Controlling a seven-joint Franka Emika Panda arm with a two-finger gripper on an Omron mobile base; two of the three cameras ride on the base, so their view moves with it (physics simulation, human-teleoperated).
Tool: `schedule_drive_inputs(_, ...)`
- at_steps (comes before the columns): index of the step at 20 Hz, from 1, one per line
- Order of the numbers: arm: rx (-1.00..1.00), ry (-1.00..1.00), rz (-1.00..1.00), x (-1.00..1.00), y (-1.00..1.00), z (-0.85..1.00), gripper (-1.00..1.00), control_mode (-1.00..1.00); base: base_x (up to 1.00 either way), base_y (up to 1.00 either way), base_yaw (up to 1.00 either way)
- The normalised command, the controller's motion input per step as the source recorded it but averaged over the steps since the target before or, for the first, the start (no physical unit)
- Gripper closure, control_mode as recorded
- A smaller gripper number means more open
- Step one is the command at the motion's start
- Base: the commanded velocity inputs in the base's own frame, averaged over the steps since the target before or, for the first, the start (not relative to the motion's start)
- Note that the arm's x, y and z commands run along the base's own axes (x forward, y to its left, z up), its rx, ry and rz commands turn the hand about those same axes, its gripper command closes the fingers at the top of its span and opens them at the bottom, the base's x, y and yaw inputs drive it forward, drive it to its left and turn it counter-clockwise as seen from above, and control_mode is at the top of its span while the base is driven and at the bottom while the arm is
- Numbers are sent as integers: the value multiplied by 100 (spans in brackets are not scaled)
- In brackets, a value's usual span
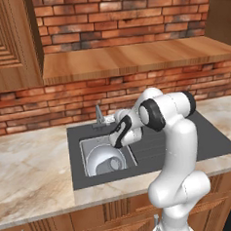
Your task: Pick the jar and bowl and place them in the sink. Then turn on the water.
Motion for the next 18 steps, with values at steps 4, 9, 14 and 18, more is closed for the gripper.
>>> schedule_drive_inputs(4,0,0,0,2,4,-17,-100,-100,0,0,0)
schedule_drive_inputs(9,0,0,0,4,9,-15,-100,-100,0,0,0)
schedule_drive_inputs(14,0,0,0,3,6,-11,-100,-100,0,0,0)
schedule_drive_inputs(18,0,0,0,6,7,-10,-100,-100,0,0,0)
